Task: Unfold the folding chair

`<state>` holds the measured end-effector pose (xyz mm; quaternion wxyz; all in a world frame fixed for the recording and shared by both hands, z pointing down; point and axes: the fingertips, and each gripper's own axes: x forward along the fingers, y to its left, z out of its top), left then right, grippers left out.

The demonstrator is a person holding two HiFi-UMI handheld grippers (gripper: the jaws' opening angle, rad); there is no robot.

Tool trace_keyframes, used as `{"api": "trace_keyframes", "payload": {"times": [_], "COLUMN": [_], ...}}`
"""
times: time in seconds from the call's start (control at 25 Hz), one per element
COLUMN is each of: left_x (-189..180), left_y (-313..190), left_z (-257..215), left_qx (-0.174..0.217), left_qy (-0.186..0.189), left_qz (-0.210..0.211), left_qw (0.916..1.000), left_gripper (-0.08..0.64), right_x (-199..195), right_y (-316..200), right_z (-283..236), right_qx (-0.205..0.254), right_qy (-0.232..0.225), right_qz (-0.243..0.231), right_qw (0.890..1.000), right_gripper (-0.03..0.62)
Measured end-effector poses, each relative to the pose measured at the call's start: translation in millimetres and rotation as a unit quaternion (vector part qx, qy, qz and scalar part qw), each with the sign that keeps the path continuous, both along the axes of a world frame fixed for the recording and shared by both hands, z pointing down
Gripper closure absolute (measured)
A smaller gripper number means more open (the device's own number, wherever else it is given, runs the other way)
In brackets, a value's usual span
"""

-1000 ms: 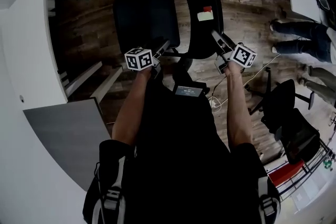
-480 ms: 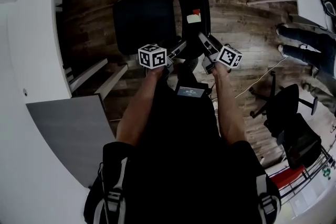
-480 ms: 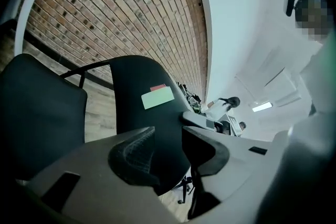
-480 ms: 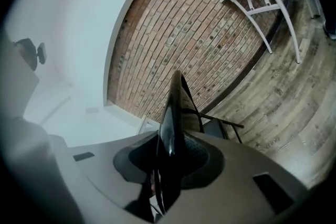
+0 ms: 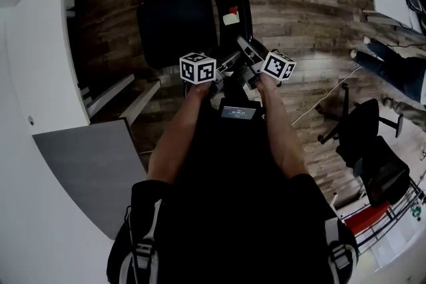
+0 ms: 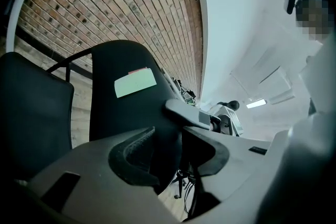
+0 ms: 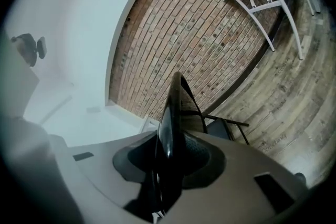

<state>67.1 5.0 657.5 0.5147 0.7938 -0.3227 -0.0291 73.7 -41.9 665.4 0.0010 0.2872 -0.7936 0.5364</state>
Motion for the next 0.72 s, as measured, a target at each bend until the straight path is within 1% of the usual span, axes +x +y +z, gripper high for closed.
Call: {"api": "trace_keyframes", "payload": {"times": [0.12,0.28,0.44,0.6,0.72], "left_x": [4.7,0.2,0.7,7.0,9.3], "left_y": [-0.9,2.1,5.6,6.9,6.7], "left_z": [-2.1,-1.9,-0.9,-1.8,-1.6], "left_qx": [0.000,-0.001,-0.002,-0.002,-0.003], "left_qy": [-0.003,-0.004,-0.003,-0.004,-0.008], "left_qz": [0.003,0.003,0.006,0.015,0.015], "left_qw": [1.0000,1.0000,1.0000,0.9999,0.9999], "left_gripper": [0.383,0.383,0.383,0.383,0.383], "right_x": [-1.6,-1.6,0.9,-1.1,0.4], "right_y": [0.8,1.3,0.4,0.2,1.1], "right_z": [-0.6,0.5,0.1,-0.9,1.8], "right_qx": [0.000,0.000,0.003,0.005,0.006], "right_qy": [-0.004,-0.012,-0.009,-0.027,-0.021], "right_qz": [0.001,0.006,0.012,0.019,0.017], "right_qw": [1.000,1.000,1.000,0.999,1.000], "right_gripper": [0.478,0.477,0.476,0.472,0.471]}}
